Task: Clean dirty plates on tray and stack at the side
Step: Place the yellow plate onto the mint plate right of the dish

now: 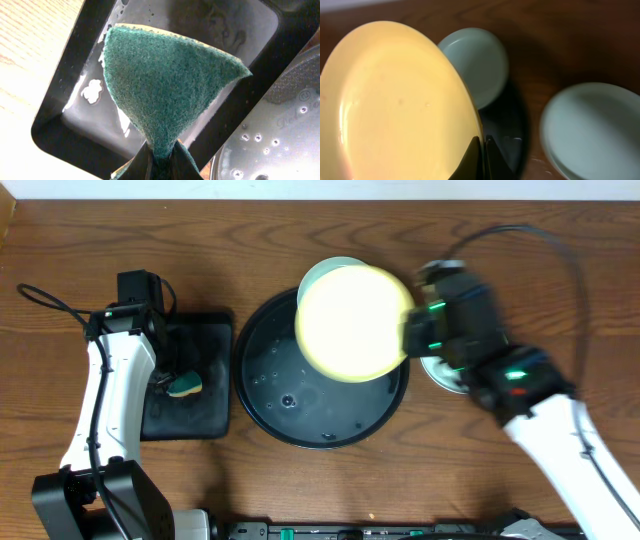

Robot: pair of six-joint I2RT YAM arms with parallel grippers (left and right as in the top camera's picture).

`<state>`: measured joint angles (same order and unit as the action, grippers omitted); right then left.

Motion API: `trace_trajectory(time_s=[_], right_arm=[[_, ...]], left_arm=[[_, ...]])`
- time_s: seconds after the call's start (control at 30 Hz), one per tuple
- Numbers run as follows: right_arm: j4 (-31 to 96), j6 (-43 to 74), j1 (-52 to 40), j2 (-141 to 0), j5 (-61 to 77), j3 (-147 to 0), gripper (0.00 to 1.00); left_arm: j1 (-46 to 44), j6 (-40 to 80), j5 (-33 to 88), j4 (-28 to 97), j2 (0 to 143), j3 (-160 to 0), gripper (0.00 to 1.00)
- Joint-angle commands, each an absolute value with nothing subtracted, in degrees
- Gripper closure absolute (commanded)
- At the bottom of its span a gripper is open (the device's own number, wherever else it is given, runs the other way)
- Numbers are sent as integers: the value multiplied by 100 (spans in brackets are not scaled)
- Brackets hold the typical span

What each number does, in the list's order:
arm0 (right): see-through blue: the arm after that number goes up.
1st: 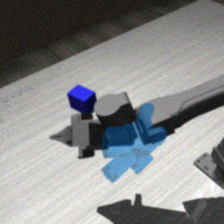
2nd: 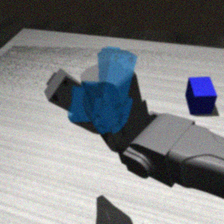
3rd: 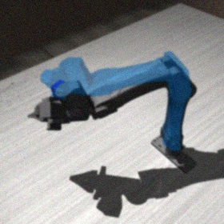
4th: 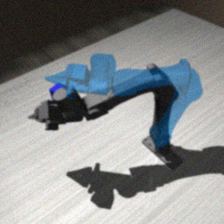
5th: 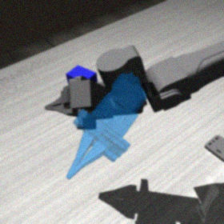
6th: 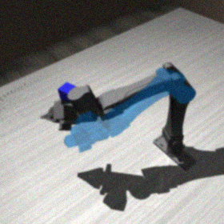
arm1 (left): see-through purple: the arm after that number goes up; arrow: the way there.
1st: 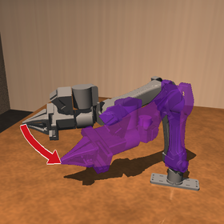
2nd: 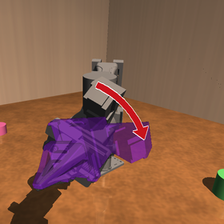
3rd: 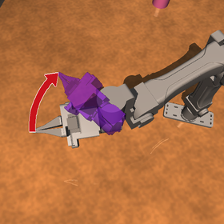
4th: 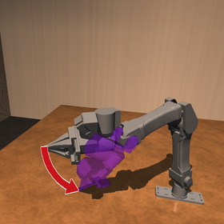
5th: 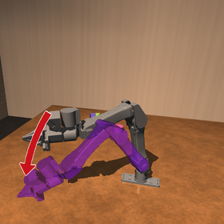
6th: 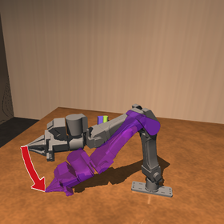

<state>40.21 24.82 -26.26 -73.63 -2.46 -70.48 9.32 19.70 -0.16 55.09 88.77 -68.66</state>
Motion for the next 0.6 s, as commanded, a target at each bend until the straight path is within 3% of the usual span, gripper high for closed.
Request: trace_trajectory(time_s=[0.0,0.23,0.57], right_arm=[[4471,2698,-1562,-7168,410,-7150,99],[5546,2211,305,-7472,-1,-7133,99],[5551,1586,858,-8890,-167,-7037,99]], left_arm=[[956,2003,-43,5507,8873,-6945,92],[956,2003,-43,5505,8873,-6945,92],[956,2003,-43,5505,8873,-6945,92]])
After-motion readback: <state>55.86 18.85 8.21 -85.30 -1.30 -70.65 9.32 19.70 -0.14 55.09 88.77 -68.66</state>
